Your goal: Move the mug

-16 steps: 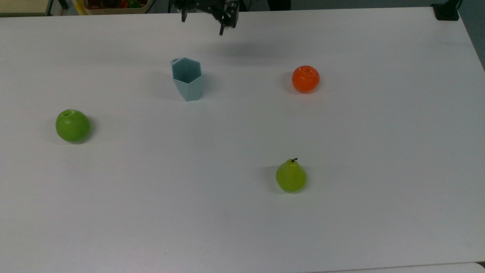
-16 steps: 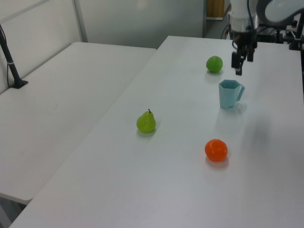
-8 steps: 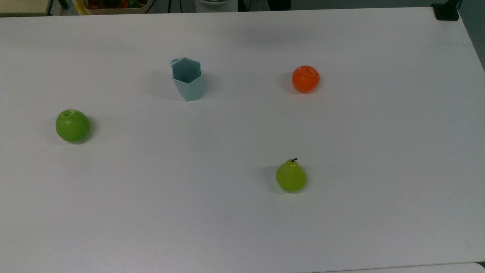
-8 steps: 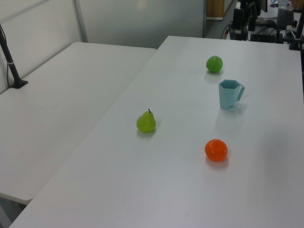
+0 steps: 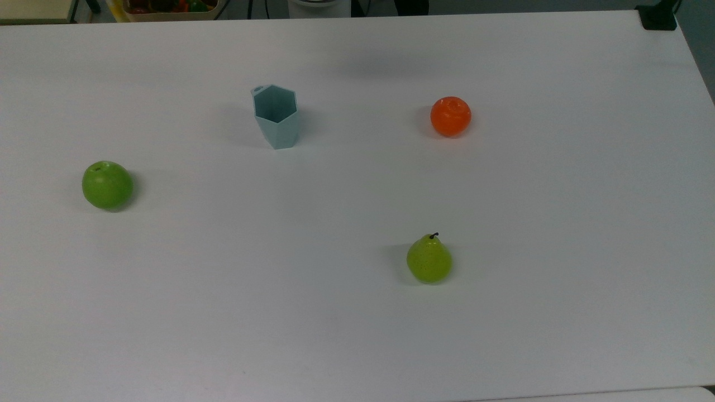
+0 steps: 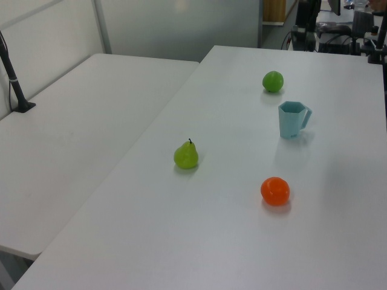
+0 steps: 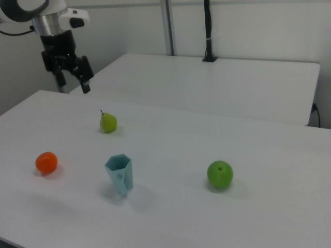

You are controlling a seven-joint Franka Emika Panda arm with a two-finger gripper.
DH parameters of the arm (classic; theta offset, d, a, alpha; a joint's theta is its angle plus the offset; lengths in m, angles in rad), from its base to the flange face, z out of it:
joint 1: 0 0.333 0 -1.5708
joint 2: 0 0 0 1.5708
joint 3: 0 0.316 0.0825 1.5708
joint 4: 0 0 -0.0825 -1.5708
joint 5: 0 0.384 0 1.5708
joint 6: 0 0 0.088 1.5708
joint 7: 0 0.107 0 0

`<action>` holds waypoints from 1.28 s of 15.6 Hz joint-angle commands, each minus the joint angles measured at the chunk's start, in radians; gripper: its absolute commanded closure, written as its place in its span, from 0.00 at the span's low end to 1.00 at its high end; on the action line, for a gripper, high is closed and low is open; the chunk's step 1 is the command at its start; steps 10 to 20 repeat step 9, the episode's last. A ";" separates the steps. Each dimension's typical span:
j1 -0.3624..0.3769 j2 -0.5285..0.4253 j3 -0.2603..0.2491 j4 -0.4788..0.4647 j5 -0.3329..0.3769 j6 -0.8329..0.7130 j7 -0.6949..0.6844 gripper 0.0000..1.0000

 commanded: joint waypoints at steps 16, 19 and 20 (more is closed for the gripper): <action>0.009 0.034 -0.053 0.006 0.021 0.083 -0.091 0.00; 0.009 0.034 -0.053 0.006 0.021 0.083 -0.091 0.00; 0.009 0.034 -0.053 0.006 0.021 0.083 -0.091 0.00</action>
